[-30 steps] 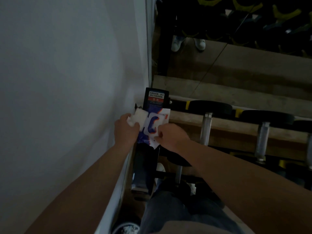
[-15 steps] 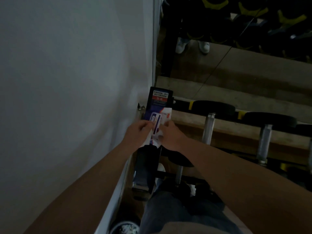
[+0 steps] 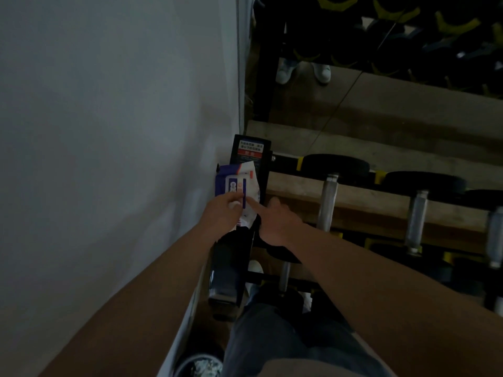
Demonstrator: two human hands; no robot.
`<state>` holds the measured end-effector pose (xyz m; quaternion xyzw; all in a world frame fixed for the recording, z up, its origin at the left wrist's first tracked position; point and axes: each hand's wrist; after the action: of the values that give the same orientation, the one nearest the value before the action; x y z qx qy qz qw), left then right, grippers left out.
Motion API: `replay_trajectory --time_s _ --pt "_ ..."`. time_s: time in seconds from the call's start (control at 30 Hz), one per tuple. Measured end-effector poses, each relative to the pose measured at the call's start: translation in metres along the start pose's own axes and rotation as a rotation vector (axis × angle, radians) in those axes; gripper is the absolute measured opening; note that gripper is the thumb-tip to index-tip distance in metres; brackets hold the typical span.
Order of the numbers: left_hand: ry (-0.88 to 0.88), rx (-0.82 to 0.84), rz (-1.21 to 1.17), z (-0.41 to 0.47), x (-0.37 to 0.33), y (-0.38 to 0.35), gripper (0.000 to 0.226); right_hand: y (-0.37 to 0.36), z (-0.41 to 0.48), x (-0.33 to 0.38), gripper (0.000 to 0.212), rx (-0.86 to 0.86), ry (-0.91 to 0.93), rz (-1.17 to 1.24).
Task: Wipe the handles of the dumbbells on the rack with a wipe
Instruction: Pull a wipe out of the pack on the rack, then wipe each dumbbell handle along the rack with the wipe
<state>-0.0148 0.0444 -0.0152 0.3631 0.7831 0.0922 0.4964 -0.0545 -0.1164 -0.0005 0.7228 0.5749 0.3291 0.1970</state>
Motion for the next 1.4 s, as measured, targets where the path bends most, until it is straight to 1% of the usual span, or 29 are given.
replay_trajectory --time_s 0.2,0.27,0.3,0.37,0.4,0.47,0.5,0.53,0.57,0.63,0.7,0.77,0.83,0.97,1.07,1.17,1.27,1.3,1.37,1.4 --pt "-0.128 0.089 0.036 -0.004 -0.001 -0.003 0.040 -0.010 -0.004 -0.003 0.081 -0.058 -0.003 0.070" --pt "-0.114 0.077 -0.019 -0.006 -0.005 -0.005 0.043 -0.005 -0.008 -0.003 0.069 -0.135 -0.007 0.162" --pt "-0.093 0.070 -0.088 -0.007 -0.008 -0.005 0.044 -0.002 -0.009 -0.003 0.062 -0.186 -0.009 0.235" --pt "-0.052 0.070 -0.252 -0.010 -0.012 -0.003 0.048 0.008 -0.013 0.001 0.052 -0.247 -0.033 0.430" --pt "-0.044 0.086 -0.345 -0.012 -0.012 -0.002 0.049 0.014 -0.015 0.004 0.050 -0.231 -0.065 0.570" --pt "-0.007 0.133 -0.576 -0.014 -0.013 0.000 0.048 0.023 -0.020 0.007 0.050 -0.104 -0.174 0.982" --pt "0.020 0.154 -0.679 -0.014 -0.014 0.001 0.049 0.027 -0.025 0.008 0.048 -0.016 -0.223 1.204" --pt "0.034 0.165 -0.746 -0.014 -0.016 0.001 0.050 0.032 -0.029 0.007 0.044 0.042 -0.249 1.373" --pt "0.037 0.163 -0.760 -0.014 -0.019 0.002 0.051 0.035 -0.032 0.004 0.039 0.054 -0.254 1.476" --pt "0.033 0.142 -0.708 -0.012 -0.022 0.001 0.052 0.041 -0.037 -0.003 0.038 -0.005 -0.250 1.583" --pt "0.055 0.143 -0.655 -0.013 -0.026 -0.001 0.050 0.048 -0.044 -0.012 0.036 -0.049 -0.243 1.608" --pt "0.068 0.184 -0.620 -0.015 -0.032 -0.003 0.046 0.053 -0.052 -0.022 0.039 -0.008 -0.207 1.597" --pt "0.039 0.220 -0.566 -0.020 -0.041 -0.005 0.043 0.055 -0.059 -0.033 0.042 0.023 -0.192 1.559" --pt "-0.032 0.276 -0.499 -0.026 -0.060 -0.012 0.042 0.057 -0.069 -0.047 0.033 -0.072 -0.212 1.509" --pt "-0.053 0.347 -0.510 -0.026 -0.070 -0.019 0.051 0.057 -0.073 -0.058 0.026 -0.179 -0.220 1.572" --pt "-0.060 0.353 -0.545 -0.025 -0.080 -0.027 0.054 0.058 -0.080 -0.070 0.023 -0.260 -0.225 1.615" --pt "-0.022 0.325 -0.559 -0.024 -0.089 -0.037 0.052 0.062 -0.090 -0.081 0.030 -0.249 -0.215 1.638" --pt "0.008 0.311 -0.603 -0.024 -0.093 -0.040 0.051 0.064 -0.093 -0.086 0.034 -0.234 -0.212 1.618" --pt "0.057 0.301 -0.693 -0.026 -0.100 -0.046 0.045 0.068 -0.097 -0.094 0.039 -0.205 -0.206 1.522" --pt "0.061 0.284 -0.701 -0.028 -0.105 -0.048 0.039 0.070 -0.099 -0.099 0.040 -0.200 -0.198 1.458"
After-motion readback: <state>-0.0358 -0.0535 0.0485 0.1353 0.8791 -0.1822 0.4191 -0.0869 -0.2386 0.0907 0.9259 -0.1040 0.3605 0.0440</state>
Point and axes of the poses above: each hand's wrist, its own z-axis towards the middle knuckle, its own y-axis out of the back of the hand, x = y × z, and after that the axes turned 1 degree about -x, right-handed
